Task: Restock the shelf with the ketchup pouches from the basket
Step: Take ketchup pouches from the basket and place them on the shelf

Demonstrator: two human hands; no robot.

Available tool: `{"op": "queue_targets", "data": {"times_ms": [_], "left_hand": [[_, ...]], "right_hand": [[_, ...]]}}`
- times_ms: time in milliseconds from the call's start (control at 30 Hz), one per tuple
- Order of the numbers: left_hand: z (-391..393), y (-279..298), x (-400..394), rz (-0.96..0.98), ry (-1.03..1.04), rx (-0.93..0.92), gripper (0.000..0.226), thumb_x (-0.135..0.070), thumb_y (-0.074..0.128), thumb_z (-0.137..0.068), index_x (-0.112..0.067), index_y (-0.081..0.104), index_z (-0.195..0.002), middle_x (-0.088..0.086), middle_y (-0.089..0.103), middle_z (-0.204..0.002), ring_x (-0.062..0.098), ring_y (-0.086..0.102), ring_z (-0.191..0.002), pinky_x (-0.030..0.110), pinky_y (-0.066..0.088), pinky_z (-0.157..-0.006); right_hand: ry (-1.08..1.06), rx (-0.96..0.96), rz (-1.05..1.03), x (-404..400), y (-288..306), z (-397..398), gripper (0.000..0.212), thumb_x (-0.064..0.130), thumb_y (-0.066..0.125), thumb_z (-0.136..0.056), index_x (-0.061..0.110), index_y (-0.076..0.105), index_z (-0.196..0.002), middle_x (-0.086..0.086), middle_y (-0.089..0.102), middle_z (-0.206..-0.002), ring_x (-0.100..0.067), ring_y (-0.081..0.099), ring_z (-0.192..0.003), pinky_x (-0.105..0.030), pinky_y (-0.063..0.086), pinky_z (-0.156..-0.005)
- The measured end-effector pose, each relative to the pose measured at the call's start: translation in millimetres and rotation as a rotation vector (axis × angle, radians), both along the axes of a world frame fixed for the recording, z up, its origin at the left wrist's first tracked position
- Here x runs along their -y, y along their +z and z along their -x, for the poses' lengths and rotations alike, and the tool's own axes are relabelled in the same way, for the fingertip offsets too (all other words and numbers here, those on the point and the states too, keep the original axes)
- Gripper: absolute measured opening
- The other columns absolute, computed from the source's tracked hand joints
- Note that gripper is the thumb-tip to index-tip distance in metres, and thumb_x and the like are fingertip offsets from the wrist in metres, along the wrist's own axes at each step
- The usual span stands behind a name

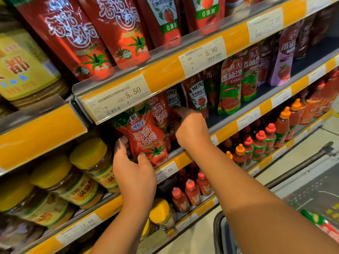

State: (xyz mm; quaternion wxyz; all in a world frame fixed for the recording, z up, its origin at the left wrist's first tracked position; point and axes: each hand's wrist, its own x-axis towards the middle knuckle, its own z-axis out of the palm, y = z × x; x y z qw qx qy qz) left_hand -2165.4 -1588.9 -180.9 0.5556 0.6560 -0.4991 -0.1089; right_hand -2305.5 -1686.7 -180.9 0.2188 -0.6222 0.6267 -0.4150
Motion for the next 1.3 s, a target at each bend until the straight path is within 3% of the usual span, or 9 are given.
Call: {"op": "queue_targets", "data": {"times_ms": [167, 400, 600, 767, 867, 933, 1100, 1233, 1300], "left_hand": [[-1.5, -1.7, 1.7, -0.006, 0.011, 0.005, 0.053, -0.002, 0.062, -0.095, -0.033, 0.051, -0.137, -0.010, 0.062, -0.131, 0.007, 0.061, -0.121, 0.034, 0.053, -0.103], [5.3, 0.7, -5.4, 0.002, 0.003, 0.101, 0.064, -0.018, 0.067, -0.098, -0.023, 0.036, -0.153, -0.004, 0.053, -0.141, 0.015, 0.052, -0.132, 0.047, 0.051, -0.108], [9.5, 7.6, -23.8, -0.038, -0.080, 0.189, 0.078, -0.024, 0.071, -0.096, -0.024, 0.024, -0.159, -0.002, 0.045, -0.139, 0.010, 0.045, -0.128, 0.036, 0.048, -0.106], [1.2, 0.8, -37.2, -0.095, -0.184, 0.128, 0.086, -0.030, 0.066, -0.100, -0.035, 0.010, -0.164, -0.012, 0.027, -0.166, 0.008, 0.027, -0.154, 0.046, 0.035, -0.123], [-0.7, 2.8, -58.5, -0.117, -0.265, 0.125, 0.092, -0.025, 0.065, -0.099, -0.050, 0.002, -0.162, -0.032, 0.009, -0.168, -0.009, 0.010, -0.154, 0.033, 0.022, -0.126], [-3.0, -2.4, -81.9, -0.128, -0.329, 0.135, 0.094, -0.022, 0.069, -0.097, -0.055, 0.006, -0.160, -0.038, 0.010, -0.165, -0.013, 0.011, -0.153, 0.028, 0.024, -0.121], [7.1, -22.9, -119.8, -0.159, -0.553, 0.247, 0.055, -0.048, 0.064, -0.087, -0.049, 0.051, -0.140, -0.024, 0.049, -0.149, -0.001, 0.043, -0.143, 0.028, 0.039, -0.106], [69.1, -31.4, -111.6, -0.284, -0.846, 0.374, 0.051, -0.044, 0.066, -0.089, -0.051, 0.046, -0.136, -0.031, 0.042, -0.141, -0.005, 0.040, -0.138, 0.011, 0.034, -0.104], [108.3, -40.7, -98.3, -0.273, -0.965, 0.512, 0.061, -0.047, 0.061, -0.090, -0.038, 0.041, -0.147, -0.021, 0.037, -0.148, 0.003, 0.036, -0.142, 0.019, 0.034, -0.113]], "right_hand": [[-0.059, -0.052, 0.029, 3.3, -9.5, -5.2, 0.040, 0.013, 0.067, -0.092, 0.027, 0.070, -0.129, -0.010, 0.075, -0.110, -0.035, 0.072, -0.094, -0.034, 0.057, -0.068], [-0.036, 0.048, 0.057, -9.5, -12.8, -0.4, 0.040, 0.020, 0.069, -0.092, 0.023, 0.064, -0.131, -0.006, 0.069, -0.107, -0.029, 0.066, -0.089, -0.042, 0.061, -0.074], [0.056, 0.113, 0.253, -51.0, -8.0, -4.5, 0.007, 0.021, 0.062, -0.096, 0.014, 0.060, -0.099, 0.000, 0.055, -0.100, -0.021, 0.056, -0.076, -0.039, 0.048, -0.064], [0.204, 0.069, 0.264, -66.6, -16.5, -6.8, 0.017, 0.033, 0.058, -0.100, 0.023, 0.062, -0.114, 0.009, 0.057, -0.106, -0.018, 0.060, -0.088, -0.046, 0.057, -0.070], [0.188, 0.081, 0.241, -70.6, -19.7, -1.4, 0.023, 0.030, 0.060, -0.101, 0.022, 0.062, -0.123, 0.010, 0.058, -0.111, -0.014, 0.059, -0.095, -0.046, 0.057, -0.078], [0.205, 0.088, 0.236, -78.3, -18.6, 6.6, 0.025, 0.027, 0.061, -0.102, 0.023, 0.062, -0.126, 0.011, 0.059, -0.115, -0.010, 0.059, -0.100, -0.042, 0.056, -0.084], [0.196, -0.008, 0.220, -121.7, -26.5, 65.0, 0.026, 0.023, 0.062, -0.102, 0.023, 0.064, -0.128, 0.014, 0.058, -0.116, -0.009, 0.059, -0.102, -0.034, 0.053, -0.086], [0.009, -0.089, 0.176, -160.0, -52.9, 147.7, 0.013, 0.016, 0.064, -0.095, 0.017, 0.069, -0.106, 0.010, 0.061, -0.095, -0.013, 0.060, -0.085, -0.034, 0.050, -0.074], [-0.154, -0.089, 0.137, -179.9, -68.2, 189.3, 0.006, 0.013, 0.062, -0.091, 0.015, 0.066, -0.089, 0.002, 0.059, -0.077, -0.016, 0.056, -0.071, -0.038, 0.047, -0.063]]}}
